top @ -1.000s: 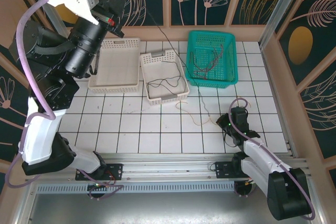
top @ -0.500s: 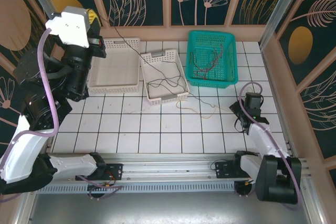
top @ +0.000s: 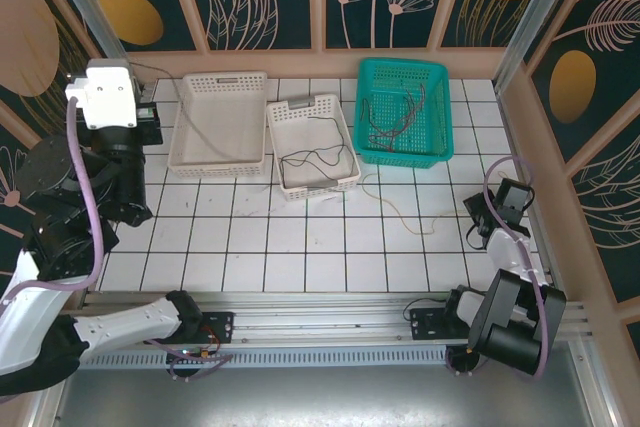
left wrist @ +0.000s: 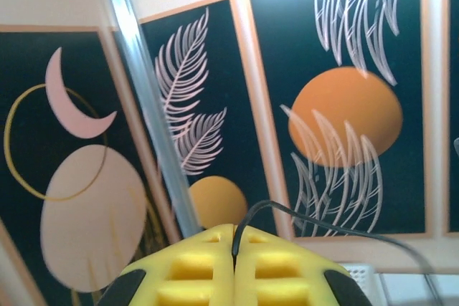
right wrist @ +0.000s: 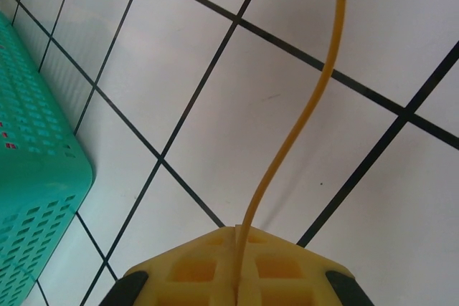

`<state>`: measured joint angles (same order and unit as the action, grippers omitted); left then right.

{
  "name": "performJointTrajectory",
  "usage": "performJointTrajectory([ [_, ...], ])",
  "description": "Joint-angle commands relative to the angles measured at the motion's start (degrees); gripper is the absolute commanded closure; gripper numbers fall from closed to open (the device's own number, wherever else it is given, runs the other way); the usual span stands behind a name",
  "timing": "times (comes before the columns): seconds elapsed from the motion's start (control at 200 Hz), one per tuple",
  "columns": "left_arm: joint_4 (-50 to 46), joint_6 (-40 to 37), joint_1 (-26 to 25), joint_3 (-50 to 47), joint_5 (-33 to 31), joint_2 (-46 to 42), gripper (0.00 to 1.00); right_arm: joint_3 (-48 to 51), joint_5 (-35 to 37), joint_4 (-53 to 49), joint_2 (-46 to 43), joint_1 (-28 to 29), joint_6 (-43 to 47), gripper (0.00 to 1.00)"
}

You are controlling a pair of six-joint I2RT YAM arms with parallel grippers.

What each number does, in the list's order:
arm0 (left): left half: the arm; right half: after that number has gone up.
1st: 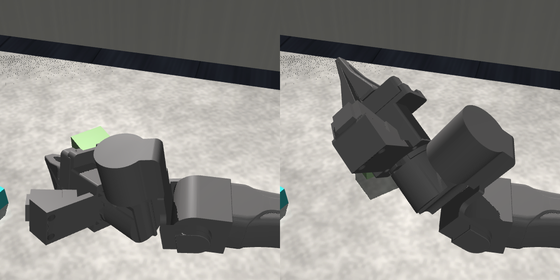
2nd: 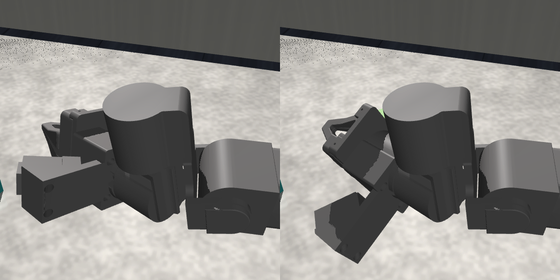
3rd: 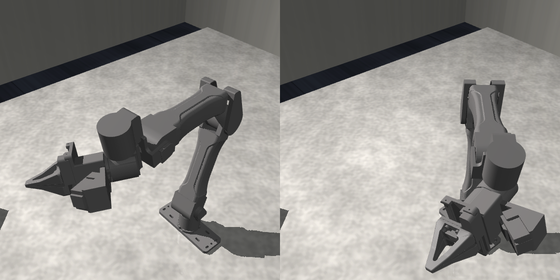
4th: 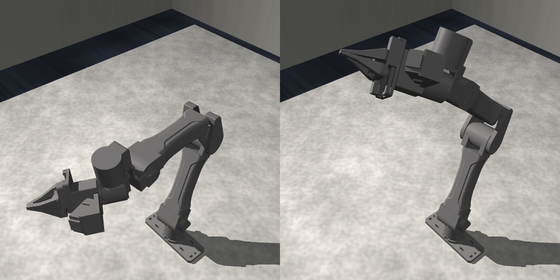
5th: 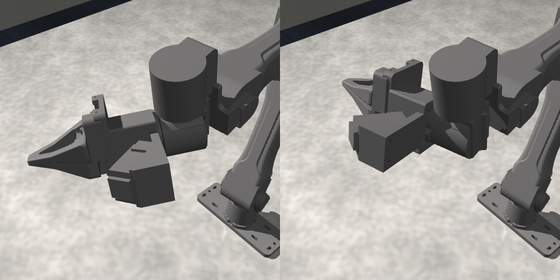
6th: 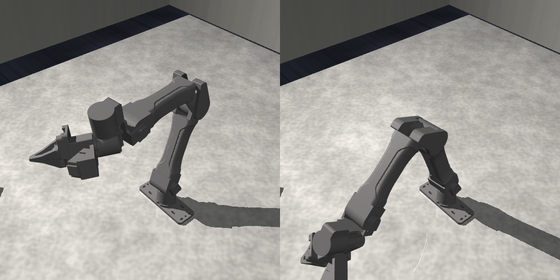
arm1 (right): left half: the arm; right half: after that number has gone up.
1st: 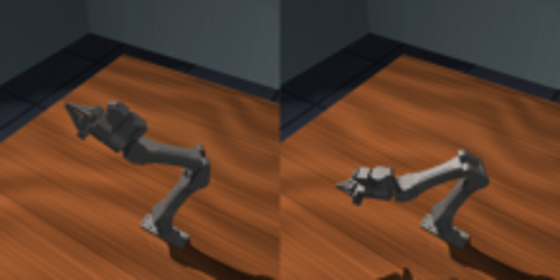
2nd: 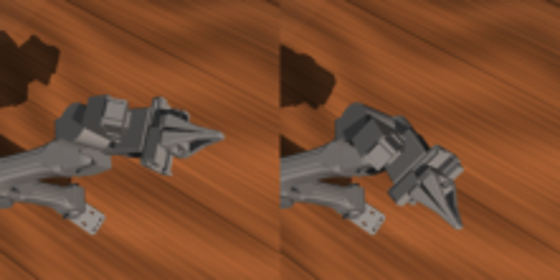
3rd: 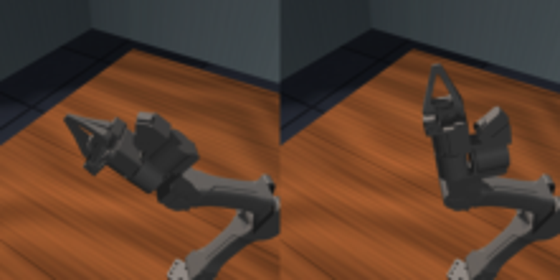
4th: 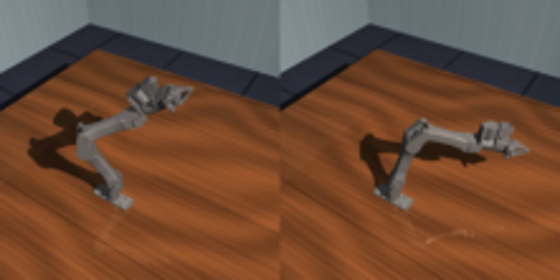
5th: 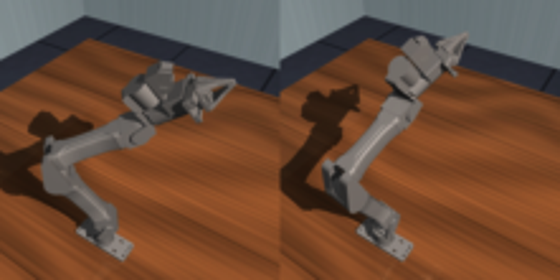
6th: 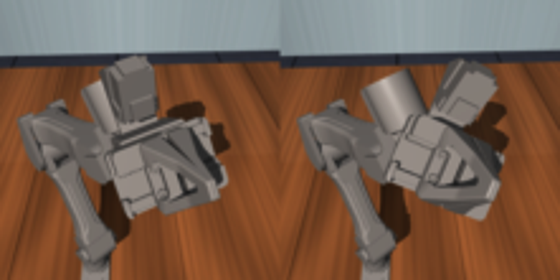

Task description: Untangle the cables

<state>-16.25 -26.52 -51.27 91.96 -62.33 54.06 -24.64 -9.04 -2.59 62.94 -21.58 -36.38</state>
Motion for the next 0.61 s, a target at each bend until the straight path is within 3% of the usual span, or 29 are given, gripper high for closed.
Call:
performJointTrajectory([
  [0.0,4.34,-6.70,0.24,-3.74,-7.02,-1.15,1.00,0.33,2.70,0.46,-1.37,-0.65,-0.62,1.00],
  [0.18,-5.15,4.76,0.28,-3.25,-1.48,-1.21,1.00,0.57,2.16,0.68,-2.69,0.85,-0.38,1.00],
  [0.295,-8.40,10.72,0.23,-2.79,3.88,2.10,1.00,0.27,1.45,2.31,-6.25,5.48,1.04,1.00],
  [0.45,-5.68,12.79,0.27,-0.81,9.85,6.27,1.00,-1.93,7.63,-0.02,-5.90,16.47,4.46,1.00],
  [0.601,-3.70,12.39,0.27,6.94,15.63,12.02,1.00,-0.99,7.09,0.81,-6.16,20.20,4.04,1.00],
])
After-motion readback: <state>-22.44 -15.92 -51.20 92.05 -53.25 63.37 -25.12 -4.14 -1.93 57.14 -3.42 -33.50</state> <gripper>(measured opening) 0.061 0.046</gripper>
